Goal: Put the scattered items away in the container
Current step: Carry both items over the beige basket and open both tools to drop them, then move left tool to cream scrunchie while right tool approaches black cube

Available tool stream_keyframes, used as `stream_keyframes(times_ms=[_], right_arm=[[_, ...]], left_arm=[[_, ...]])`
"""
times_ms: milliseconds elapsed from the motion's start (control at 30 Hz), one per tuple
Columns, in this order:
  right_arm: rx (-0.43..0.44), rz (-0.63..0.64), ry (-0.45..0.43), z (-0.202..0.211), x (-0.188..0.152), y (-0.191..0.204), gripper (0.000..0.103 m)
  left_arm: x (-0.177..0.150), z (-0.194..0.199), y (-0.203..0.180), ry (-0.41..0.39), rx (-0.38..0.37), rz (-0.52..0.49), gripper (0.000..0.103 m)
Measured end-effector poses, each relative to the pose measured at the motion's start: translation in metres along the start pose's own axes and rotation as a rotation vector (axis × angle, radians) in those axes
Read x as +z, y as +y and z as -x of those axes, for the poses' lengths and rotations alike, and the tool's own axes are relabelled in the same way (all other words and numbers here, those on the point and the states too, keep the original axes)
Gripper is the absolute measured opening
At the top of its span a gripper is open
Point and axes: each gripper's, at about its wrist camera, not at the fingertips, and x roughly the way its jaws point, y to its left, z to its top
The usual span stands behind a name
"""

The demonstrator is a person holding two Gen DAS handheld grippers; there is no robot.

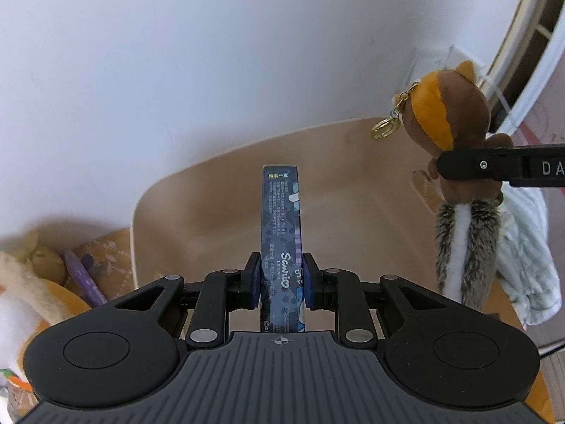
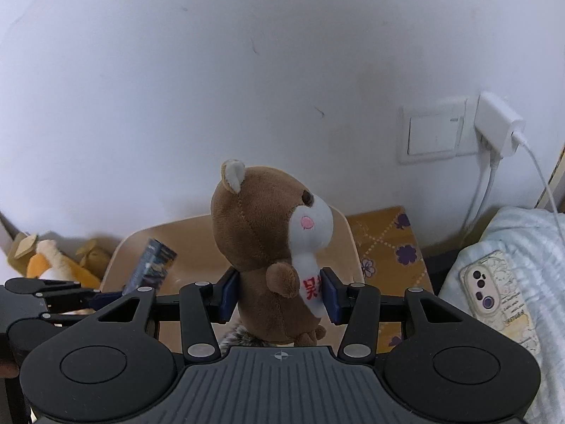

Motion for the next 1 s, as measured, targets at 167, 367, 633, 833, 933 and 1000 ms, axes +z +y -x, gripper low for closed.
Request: stream_keyframes(times_ms=[167,367,633,833,933,1000], right_arm=[[-0.025,-0.002,0.053,-0.031,-0.003,0.001,0.045],[-0.041,-0.008,0.118,-0.056,-0.016,0.003,0.026],[-0.064,-0.025,0.126,-0.053,-0.025,0.002,0.037],[-0.073,-0.049,0.076,-0.026,-0.027,-0.003,0.056],[-0.073,-0.067,0.036,-0.003,-0.030,-0.003,0.064],[-0.074,-0.073,0.005,0.015,-0.034,-0.003,0.071]], left_arm=[[0.008,-0.028,-0.004,0.058,0.012,0.025,0.023],[-0.003,-0.048,-0.002,0.116,0.011,0.049,0.023],[-0.014,-0.044,0.001,0.141,0.025,0.095,0.043],[-0.016,-0.020,0.007,0.099,0.029,0.144,0.060],[-0.020,-0.005,0.008,0.073,0.030,0.147,0.062],[-0.020,0.002,0.006,0.055,0.030,0.150,0.065]])
